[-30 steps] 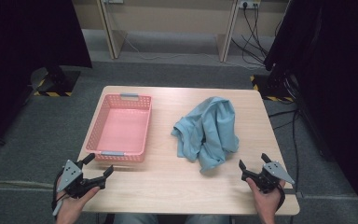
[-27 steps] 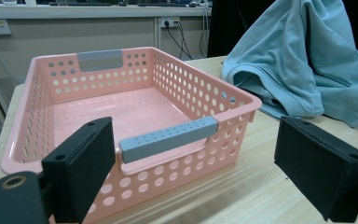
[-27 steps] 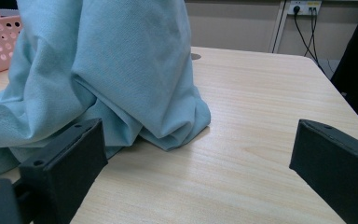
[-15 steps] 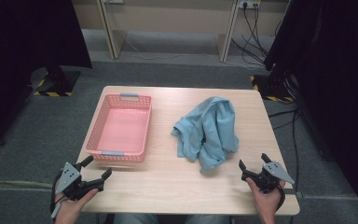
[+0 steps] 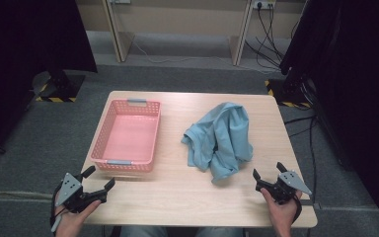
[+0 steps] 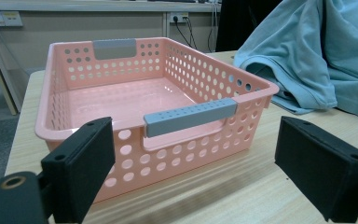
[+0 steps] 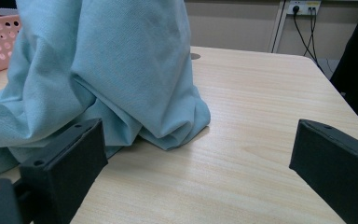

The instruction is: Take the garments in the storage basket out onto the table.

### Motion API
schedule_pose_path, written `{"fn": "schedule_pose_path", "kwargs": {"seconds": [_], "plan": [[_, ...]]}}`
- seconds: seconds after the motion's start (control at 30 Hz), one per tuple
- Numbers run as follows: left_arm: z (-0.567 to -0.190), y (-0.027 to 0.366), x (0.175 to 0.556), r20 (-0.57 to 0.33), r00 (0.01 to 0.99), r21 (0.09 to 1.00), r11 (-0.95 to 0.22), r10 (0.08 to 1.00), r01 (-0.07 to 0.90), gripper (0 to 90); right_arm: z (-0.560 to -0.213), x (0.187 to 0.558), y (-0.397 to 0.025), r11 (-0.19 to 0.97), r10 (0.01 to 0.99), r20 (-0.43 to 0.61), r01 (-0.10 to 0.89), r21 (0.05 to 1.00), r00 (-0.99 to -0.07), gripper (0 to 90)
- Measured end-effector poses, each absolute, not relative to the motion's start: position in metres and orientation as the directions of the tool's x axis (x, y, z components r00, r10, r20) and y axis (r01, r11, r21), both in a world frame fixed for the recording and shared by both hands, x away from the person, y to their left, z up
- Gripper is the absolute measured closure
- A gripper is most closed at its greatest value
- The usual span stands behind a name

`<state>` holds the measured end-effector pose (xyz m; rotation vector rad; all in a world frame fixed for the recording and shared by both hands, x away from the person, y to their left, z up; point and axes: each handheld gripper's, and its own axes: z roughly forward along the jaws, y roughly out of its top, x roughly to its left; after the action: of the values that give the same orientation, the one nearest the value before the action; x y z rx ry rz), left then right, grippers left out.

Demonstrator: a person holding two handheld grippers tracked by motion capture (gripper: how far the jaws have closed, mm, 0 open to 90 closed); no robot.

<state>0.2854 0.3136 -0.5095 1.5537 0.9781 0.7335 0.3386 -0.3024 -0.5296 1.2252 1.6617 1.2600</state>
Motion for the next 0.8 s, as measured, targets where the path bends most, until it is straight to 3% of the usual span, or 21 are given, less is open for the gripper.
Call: {"fn": "schedule_pose_path", "kwargs": {"seconds": [0.8], "plan": [[-0.518, 0.329, 0.287, -0.062, 0.423, 0.973, -0.039, 0.904, 0.227, 11.2, -0.530, 0.339, -0.303, 0.075, 0.954, 0.009, 0.266, 0.961, -0.299, 3.5]]}}
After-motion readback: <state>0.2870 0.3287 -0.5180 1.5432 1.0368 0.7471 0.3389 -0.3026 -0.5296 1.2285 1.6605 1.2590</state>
